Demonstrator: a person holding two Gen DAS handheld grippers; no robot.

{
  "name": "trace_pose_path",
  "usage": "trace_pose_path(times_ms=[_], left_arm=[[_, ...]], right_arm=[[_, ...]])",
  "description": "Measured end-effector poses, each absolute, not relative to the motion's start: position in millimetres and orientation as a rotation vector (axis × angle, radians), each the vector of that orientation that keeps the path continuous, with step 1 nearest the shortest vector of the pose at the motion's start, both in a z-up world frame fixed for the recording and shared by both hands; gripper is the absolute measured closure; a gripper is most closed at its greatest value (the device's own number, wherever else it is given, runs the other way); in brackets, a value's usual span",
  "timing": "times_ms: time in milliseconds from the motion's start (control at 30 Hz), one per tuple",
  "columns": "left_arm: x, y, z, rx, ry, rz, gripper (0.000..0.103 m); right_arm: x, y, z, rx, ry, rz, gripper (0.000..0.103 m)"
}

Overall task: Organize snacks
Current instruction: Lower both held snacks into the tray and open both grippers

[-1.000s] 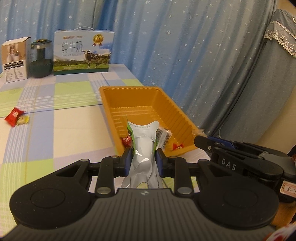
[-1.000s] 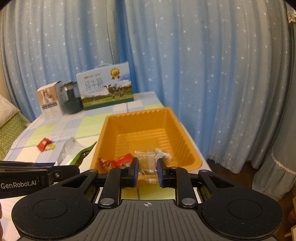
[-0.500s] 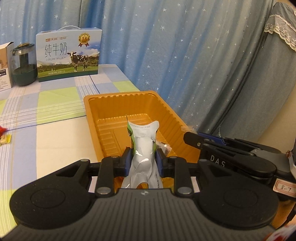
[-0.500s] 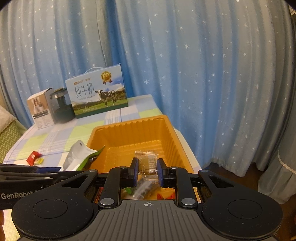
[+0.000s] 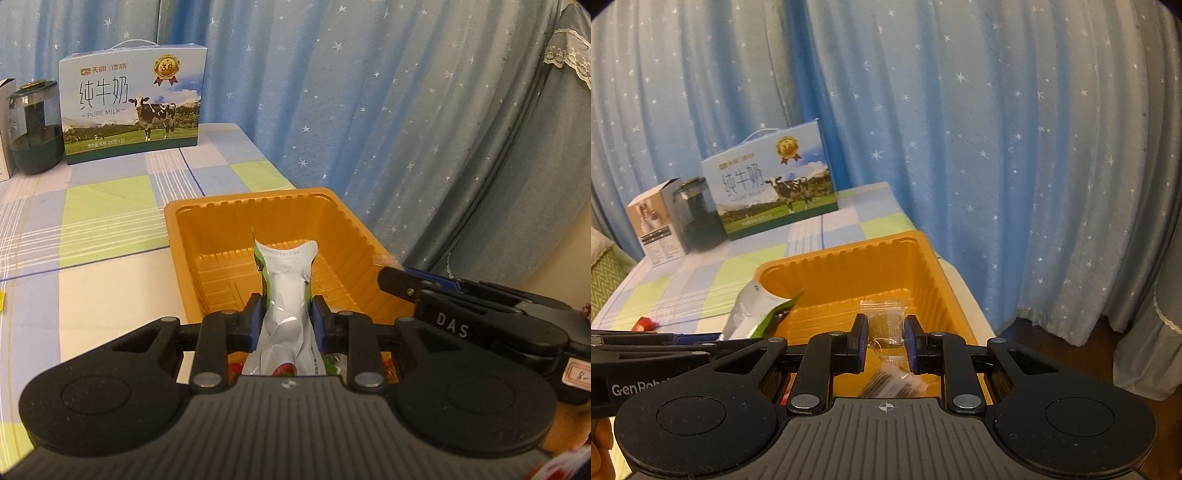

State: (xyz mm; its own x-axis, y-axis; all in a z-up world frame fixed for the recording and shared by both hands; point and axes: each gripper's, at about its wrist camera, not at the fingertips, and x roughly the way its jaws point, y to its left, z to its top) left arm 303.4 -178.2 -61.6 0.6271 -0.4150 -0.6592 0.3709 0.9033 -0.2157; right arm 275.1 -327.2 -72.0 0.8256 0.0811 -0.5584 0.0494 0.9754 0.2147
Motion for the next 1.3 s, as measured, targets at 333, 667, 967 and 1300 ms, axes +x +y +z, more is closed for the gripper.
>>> trace_pose_path(times_ms=[333, 667, 967, 1300], left_arm=[[333, -183, -73, -0.044, 0.777, -0.443, 0.078], [343, -178, -77, -0.060, 0.759, -0.422, 0.070], [336, -165, -74, -0.053, 0.757, -0.406, 0.070], [331, -160, -68, -0.048, 0.741, -0.399, 0.070]], right_arm=[[302, -333, -79, 0.260, 0.609, 0.019, 0.082], [309, -333, -85, 0.285, 0.631, 0.027, 0.082], [310, -331, -86, 0.312, 0.636, 0.049, 0.082], [308, -326, -85, 0.321, 0.630, 0.068, 0.081]])
